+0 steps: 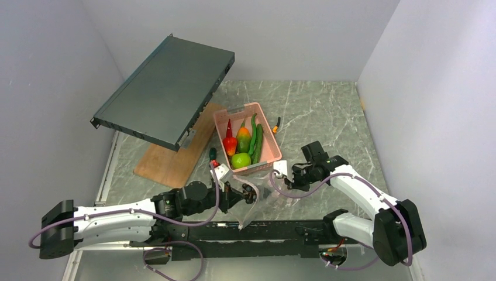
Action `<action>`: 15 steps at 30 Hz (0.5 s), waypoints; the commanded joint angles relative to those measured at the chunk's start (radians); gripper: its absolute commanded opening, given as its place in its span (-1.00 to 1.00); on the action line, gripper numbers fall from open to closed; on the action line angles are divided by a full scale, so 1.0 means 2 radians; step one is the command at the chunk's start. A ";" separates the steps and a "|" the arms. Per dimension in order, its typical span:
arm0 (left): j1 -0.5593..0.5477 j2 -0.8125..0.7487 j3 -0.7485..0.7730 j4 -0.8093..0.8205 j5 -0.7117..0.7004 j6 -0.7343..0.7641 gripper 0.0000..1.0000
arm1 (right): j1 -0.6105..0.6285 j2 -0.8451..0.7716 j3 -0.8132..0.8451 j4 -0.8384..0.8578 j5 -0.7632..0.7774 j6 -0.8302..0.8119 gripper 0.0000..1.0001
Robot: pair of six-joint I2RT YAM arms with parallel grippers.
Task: Open the zip-top bag and remove the fake food
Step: Pick up the fake fruit from the zipper food storage bag.
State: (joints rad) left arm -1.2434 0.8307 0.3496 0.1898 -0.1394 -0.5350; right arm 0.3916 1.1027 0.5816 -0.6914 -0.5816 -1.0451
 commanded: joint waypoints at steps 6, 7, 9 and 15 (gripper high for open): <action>-0.001 0.011 -0.014 0.050 -0.007 -0.013 -1.00 | -0.005 0.004 0.031 -0.051 -0.036 -0.030 -1.00; -0.001 0.031 -0.008 0.063 -0.006 -0.019 -1.00 | -0.004 0.005 0.029 -0.054 -0.043 -0.036 -1.00; -0.001 0.084 0.016 0.091 0.000 -0.026 -1.00 | -0.003 0.006 0.026 -0.058 -0.057 -0.045 -1.00; -0.002 0.182 0.088 0.118 0.005 -0.025 -1.00 | 0.005 0.010 0.021 -0.038 -0.036 -0.022 -1.00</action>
State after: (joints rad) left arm -1.2434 1.1469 0.4210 0.3031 -0.1413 -0.5705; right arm 0.3943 1.1240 0.6106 -0.7795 -0.6369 -1.1023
